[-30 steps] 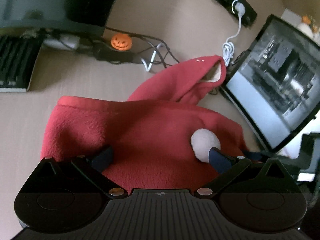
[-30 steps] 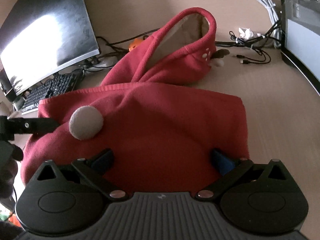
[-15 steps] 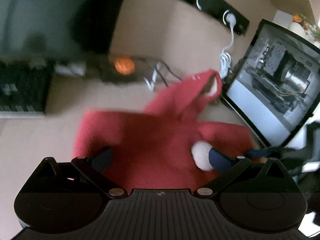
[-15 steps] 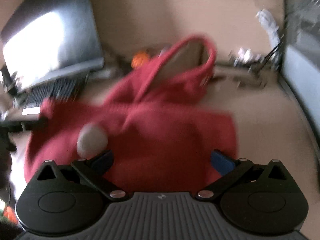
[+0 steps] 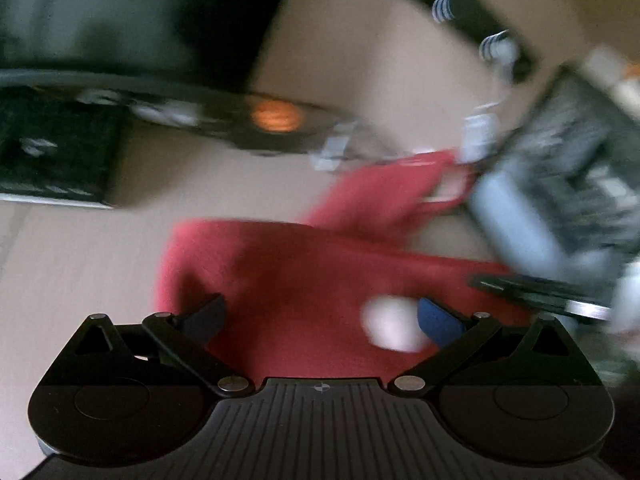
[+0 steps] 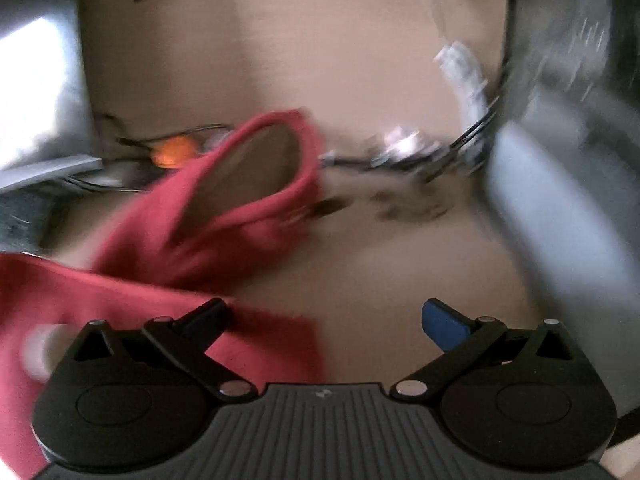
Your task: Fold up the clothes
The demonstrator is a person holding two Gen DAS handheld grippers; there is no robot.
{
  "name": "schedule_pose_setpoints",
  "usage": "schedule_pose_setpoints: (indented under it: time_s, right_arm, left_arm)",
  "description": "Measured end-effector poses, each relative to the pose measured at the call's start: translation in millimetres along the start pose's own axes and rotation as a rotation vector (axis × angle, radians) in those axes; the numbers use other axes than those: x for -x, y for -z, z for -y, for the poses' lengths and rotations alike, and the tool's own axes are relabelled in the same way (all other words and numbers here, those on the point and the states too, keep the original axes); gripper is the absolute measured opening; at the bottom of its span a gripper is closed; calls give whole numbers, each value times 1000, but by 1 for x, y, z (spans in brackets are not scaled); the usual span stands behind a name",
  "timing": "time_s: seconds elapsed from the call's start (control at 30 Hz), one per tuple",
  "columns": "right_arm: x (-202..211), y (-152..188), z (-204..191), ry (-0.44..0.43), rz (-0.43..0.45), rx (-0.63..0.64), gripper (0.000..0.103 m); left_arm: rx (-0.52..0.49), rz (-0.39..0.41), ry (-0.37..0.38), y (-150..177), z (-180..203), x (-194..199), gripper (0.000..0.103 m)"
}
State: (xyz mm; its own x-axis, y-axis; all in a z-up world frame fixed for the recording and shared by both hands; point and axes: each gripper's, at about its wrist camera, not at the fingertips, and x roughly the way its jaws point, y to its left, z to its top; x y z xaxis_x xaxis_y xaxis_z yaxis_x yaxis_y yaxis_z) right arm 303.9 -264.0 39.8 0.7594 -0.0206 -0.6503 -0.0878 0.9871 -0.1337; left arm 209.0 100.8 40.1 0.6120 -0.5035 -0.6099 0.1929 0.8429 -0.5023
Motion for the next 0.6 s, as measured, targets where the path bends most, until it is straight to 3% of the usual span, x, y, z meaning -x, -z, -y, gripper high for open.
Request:
schedule_pose_setpoints:
  time_s: [0.07,0.13,0.2,0.37,0.5,0.6]
  right_arm:
    - [-12,-2,-6,111,-3,97,103]
    - [-22,3,-10,86,-55,123,103]
    - [-30,14,-16,102,-90,142,103]
    - [-26,35,-7,120,-135,48,103]
    - [-3,60,-18,134,-139,68,103]
    - [16,83,-36,95,-179,103,103]
  left_arm:
    - [33,-85,74,12,1,-6,103]
    - [60,-175,104,25,0,-19,103]
    - [72,-238,86,38,-4,-32,103]
    - [60,-210,76,37,-8,-39,103]
    - [-4,-190,60,20,-18,-47,103]
    - [-46,-179,31,-5,-27,-61,103]
